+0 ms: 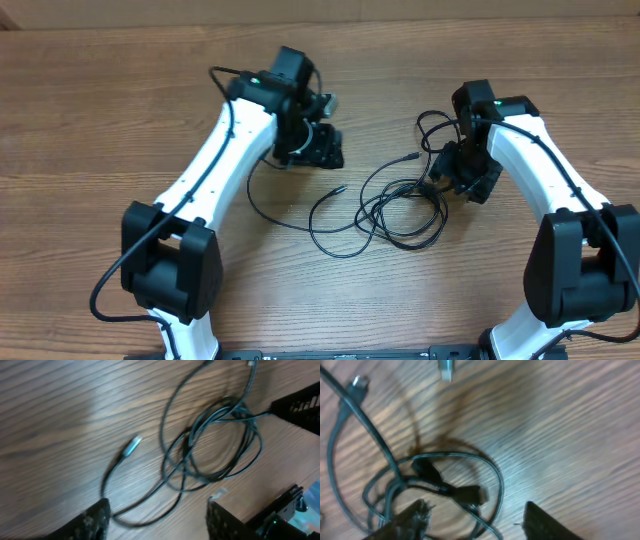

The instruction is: Untangle cables

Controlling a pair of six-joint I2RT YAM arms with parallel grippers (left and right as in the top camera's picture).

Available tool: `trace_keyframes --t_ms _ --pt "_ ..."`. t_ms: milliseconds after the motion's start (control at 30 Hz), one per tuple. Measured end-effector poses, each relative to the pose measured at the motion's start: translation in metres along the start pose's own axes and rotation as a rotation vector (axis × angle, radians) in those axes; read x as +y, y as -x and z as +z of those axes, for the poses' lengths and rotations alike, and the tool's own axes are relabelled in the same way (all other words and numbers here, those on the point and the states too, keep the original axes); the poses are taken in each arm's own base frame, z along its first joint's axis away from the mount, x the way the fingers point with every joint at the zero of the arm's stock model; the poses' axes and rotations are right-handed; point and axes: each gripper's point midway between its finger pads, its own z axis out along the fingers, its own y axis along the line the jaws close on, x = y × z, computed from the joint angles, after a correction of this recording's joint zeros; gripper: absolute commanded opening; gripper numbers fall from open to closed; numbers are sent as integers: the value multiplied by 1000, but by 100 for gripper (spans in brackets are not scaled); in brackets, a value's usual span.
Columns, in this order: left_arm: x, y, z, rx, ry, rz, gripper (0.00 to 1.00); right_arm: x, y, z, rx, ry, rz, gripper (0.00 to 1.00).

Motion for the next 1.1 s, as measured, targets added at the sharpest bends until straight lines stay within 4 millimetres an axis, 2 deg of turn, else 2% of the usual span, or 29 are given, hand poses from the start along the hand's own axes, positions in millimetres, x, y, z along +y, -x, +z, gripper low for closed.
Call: trace_keyframes --t_ms 133,233,300,433,600,1100 --pt "-16 -4 17 -1 -12 29 33 4 -1 0 7 21 4 32" --pt "-27 -10 30 8 -20 48 21 6 -1 0 10 28 0 24" --pt "-32 -15 39 15 -20 55 17 7 -1 0 9 35 0 20" --pt "-36 -26 54 35 -4 53 16 8 -1 0 10 38 1 17" --pt "-39 -34 66 44 6 63 21 8 -1 0 10 38 2 25" --pt "-46 -29 77 22 -2 75 21 7 0 0 4 36 0 26"
